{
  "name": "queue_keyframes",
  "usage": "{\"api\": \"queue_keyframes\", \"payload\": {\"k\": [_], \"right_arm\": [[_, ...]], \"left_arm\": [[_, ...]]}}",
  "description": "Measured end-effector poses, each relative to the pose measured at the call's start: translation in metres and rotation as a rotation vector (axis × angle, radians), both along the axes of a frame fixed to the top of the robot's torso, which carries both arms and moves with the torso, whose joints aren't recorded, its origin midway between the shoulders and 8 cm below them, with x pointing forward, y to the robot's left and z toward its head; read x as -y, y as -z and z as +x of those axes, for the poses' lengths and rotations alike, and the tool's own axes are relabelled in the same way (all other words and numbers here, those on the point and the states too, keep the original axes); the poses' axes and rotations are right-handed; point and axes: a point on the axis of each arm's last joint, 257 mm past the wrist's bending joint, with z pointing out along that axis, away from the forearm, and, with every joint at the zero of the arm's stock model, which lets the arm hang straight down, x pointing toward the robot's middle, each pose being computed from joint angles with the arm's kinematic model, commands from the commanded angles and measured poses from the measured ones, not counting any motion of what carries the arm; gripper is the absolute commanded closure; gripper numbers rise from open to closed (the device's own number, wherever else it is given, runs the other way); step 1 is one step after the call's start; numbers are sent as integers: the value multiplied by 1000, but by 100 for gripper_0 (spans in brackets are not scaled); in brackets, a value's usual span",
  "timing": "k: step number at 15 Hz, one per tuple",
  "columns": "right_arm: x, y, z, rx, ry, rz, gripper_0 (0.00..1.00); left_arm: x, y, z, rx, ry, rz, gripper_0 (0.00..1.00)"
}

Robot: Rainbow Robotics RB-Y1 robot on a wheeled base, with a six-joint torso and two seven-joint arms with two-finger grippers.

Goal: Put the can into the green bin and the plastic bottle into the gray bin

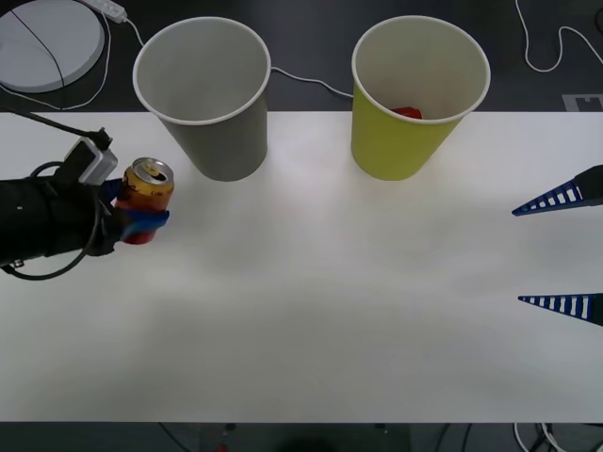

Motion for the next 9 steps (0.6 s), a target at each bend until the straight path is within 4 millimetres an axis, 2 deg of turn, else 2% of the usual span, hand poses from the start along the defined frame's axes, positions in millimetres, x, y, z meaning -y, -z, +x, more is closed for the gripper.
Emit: {"api": "queue_keyframes", "payload": {"k": [6,9], "right_arm": [[0,0,0,0,0,0,0],[0,0,0,0,0,0,0]], "left_arm": [[-1,-26,-26,-72,166,164,100],[-2,-45,-29,-94,213,253,100]]}}
